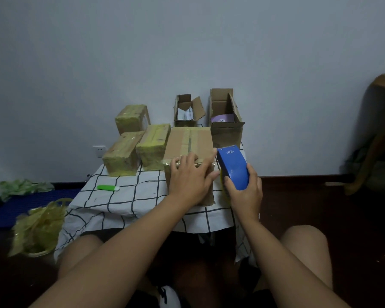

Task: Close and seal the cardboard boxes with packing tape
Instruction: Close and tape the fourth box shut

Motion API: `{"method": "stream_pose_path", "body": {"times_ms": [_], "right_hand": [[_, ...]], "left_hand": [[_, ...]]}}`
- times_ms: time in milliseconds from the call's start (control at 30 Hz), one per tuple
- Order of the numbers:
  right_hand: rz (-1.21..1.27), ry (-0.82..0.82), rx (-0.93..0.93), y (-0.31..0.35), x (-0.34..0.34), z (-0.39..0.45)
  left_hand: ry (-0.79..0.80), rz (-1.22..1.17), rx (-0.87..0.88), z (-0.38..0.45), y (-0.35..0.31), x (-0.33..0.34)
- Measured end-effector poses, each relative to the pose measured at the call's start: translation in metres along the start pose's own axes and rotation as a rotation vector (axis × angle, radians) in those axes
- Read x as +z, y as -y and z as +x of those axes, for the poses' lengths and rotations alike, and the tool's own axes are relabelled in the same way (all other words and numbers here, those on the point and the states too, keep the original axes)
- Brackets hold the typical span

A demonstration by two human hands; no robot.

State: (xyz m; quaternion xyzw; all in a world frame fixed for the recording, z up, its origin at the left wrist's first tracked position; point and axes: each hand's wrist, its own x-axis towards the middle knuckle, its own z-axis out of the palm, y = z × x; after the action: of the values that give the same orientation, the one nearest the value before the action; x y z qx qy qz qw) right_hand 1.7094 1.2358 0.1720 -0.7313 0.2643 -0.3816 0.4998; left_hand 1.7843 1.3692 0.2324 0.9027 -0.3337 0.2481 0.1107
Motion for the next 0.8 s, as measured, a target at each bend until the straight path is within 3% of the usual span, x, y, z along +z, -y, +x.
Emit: {"method": "stream_pose_path", "body": {"times_ms": [133,200,300,567,800], "right_hand": [[-0.004,0.008,0.007,0.003,-0.001,-0.001],[-0.007,0.01,0.003,0.003,-0.001,-0.001],[-0.013,0.004,-0.006,0.004,-0.001,-0.001],[-0.05,-0.001,-0.006,0.004,0.001,0.0],[-0.065,-0.002,-0.006,0.006,0.001,-0.002]], "left_hand": [[0.044,-0.318,-0.021,0.005,0.024,-0.016],[-0.029,-0.393,-0.033,0.007,0.037,-0.019],[-0.166,-0.284,0.004,0.007,0.053,-0.013],[-0.286,-0.198,0.143,0.006,0.056,0.013],[-0.238,-0.238,0.186,0.003,0.065,0.014]]}}
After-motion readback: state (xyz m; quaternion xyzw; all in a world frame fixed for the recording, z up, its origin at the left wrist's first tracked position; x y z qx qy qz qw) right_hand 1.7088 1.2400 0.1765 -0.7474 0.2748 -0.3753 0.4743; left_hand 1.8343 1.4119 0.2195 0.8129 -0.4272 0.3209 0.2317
